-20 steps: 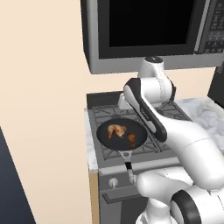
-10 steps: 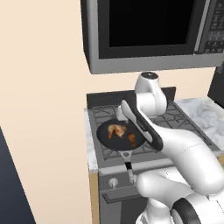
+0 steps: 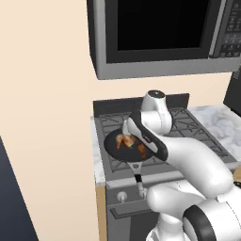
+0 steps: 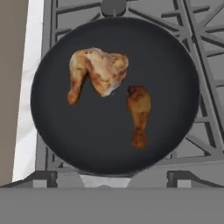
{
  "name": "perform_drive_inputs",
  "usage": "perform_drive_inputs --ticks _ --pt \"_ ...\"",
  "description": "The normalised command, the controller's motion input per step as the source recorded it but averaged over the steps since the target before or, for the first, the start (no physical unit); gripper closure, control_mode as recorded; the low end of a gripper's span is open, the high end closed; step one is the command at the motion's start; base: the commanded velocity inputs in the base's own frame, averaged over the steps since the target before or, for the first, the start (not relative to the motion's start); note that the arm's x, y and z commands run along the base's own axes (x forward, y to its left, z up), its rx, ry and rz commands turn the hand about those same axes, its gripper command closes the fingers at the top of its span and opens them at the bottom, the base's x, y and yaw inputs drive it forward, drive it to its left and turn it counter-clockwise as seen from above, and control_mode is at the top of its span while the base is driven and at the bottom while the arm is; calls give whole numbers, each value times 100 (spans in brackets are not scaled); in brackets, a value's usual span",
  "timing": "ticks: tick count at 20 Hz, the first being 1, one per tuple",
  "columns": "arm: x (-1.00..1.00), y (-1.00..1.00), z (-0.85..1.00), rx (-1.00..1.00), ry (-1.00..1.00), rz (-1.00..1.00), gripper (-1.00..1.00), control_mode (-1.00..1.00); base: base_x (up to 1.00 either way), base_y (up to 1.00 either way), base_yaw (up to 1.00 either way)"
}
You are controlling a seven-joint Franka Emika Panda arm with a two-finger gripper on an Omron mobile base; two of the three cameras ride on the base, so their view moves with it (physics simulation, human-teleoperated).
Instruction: Take the chicken drumsticks from the pan and place one on each plate on the dining counter.
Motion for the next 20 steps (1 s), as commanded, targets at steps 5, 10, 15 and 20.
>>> perform_drive_inputs --ticks 5,10,15,20 --pt "49 20 -35 0 2 -14 -100 -100 0 0 0" --pt "44 31 -24 0 9 -16 -100 -100 0 0 0" --pt "38 24 -26 0 8 -14 -100 -100 0 0 0" --pt "29 10 -31 0 9 -9 -100 -100 0 0 0"
